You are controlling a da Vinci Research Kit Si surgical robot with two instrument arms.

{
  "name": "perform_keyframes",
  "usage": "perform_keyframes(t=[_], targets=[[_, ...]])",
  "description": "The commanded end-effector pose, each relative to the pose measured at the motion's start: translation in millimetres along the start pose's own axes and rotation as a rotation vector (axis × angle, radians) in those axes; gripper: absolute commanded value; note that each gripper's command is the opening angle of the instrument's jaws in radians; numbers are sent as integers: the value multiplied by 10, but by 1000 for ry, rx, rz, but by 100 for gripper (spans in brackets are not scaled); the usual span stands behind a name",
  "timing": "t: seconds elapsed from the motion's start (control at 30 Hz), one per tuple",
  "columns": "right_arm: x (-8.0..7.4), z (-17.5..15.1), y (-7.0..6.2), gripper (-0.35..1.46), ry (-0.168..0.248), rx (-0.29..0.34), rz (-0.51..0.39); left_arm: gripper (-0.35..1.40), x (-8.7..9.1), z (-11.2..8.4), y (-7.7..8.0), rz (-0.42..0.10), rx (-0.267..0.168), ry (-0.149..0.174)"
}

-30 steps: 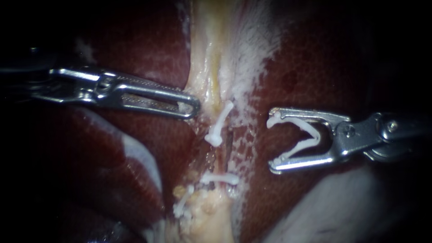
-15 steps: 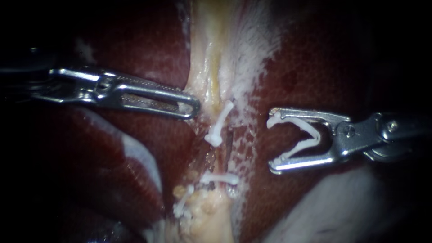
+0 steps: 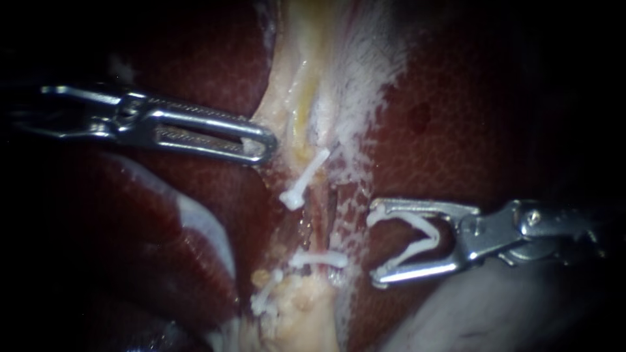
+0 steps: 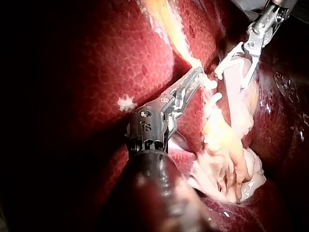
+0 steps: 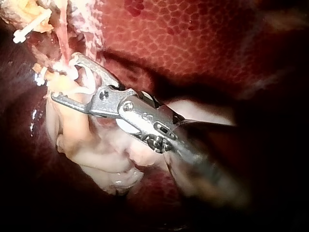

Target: Clipping second clip right tube

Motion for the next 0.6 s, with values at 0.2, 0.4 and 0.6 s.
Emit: perform_keyframes(t=[0.2,0.4,0.6], targets=[[-9,18,6,60,-2,2,49,-35,-3,-6,-18,13,2,-2],[-8,27,13,59,-4,14,68,-35,-6,-9,-37,24,4,-5],[-9,39,15,58,-8,30,85,-35,-7,-10,-43,30,5,-7]])
